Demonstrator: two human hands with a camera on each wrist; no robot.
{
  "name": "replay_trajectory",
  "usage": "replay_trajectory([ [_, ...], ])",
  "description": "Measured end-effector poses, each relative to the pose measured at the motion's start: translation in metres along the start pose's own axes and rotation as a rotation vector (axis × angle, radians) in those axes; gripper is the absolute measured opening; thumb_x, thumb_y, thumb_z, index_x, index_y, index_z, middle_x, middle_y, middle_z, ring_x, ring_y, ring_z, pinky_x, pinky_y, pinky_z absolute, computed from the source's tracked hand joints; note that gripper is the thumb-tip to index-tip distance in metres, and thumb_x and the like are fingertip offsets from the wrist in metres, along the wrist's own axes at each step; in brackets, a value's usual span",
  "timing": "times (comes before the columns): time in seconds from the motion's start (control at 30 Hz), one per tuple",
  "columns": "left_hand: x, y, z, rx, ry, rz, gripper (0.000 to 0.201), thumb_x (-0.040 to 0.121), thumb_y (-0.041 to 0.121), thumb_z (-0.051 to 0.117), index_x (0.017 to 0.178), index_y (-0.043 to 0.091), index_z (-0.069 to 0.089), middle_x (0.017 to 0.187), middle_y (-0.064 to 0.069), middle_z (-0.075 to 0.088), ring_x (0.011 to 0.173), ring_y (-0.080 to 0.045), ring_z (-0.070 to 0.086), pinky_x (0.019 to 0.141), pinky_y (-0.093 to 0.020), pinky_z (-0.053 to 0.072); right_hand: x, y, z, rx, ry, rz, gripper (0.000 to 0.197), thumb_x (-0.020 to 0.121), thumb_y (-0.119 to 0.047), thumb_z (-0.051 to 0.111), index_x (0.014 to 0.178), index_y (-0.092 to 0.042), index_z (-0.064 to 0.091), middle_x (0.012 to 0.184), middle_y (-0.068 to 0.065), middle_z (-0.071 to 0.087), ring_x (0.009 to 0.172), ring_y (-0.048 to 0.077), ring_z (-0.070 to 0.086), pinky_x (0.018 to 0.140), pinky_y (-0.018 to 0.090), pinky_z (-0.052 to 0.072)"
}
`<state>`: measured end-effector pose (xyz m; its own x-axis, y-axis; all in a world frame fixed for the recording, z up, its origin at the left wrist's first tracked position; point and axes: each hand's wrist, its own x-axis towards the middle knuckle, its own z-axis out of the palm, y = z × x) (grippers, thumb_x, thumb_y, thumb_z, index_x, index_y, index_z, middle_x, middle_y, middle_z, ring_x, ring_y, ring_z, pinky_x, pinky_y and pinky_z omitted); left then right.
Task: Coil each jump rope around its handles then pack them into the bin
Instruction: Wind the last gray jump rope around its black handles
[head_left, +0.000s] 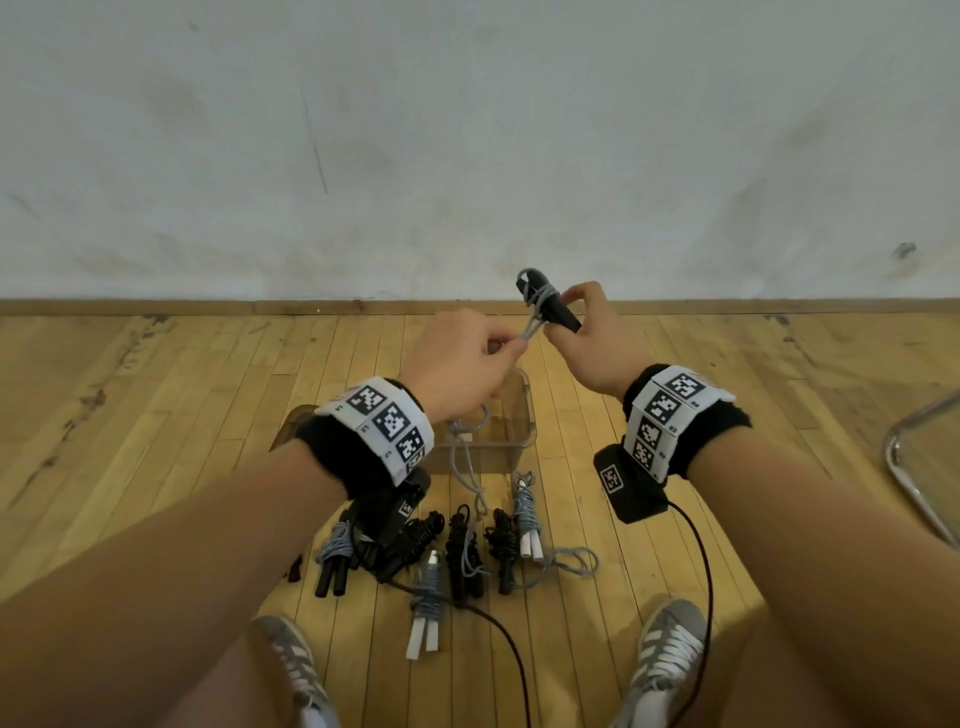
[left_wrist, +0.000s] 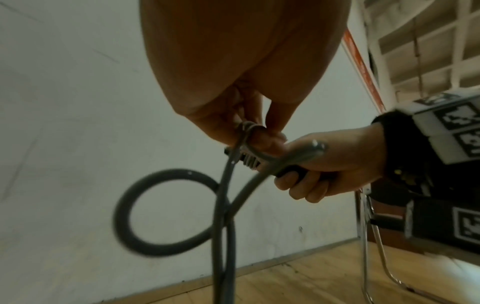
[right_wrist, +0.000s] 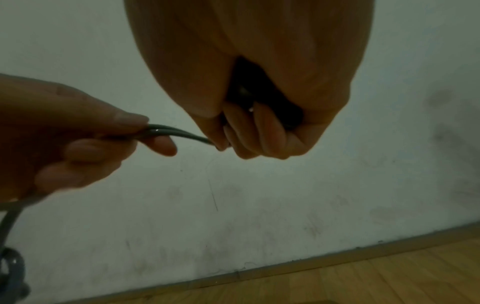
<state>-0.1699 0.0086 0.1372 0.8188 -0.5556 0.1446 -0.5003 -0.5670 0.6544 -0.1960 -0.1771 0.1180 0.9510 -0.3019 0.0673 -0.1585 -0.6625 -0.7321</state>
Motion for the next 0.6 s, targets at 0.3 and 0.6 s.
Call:
replay_trajectory([
  [0.3,0.003,0.003,-0.015,-0.098,-0.127,-0.084,0.022,0.103,0.031,0.057,0.093,0.024,0.075,0.064,0.008,0.066,0.051,0.000,0.064,0.057,-0.034,0.051,-0.002,-0.004,-0.006,-0.612,-0.049,-0.109,0.016,0.101,-0.030,0.053,0.106,-0.020,0.042,0.081,-0.001,0.057,0.065,0.019,0.055,0.053,0.032,0.038],
  [0.6,0.019,-0.017,-0.035,-0.133,0.081,-0.037,0.020,0.089,0.044,0.074,0.091,0.024,0.079,0.067,0.011,0.066,0.051,0.003,0.053,0.060,-0.024,0.042,-0.013,-0.015,-0.007,-0.494,-0.388,-0.409,0.008,0.093,-0.033,0.067,0.098,-0.028,0.064,0.076,-0.008,0.064,0.070,0.011,0.058,0.065,0.031,0.046],
])
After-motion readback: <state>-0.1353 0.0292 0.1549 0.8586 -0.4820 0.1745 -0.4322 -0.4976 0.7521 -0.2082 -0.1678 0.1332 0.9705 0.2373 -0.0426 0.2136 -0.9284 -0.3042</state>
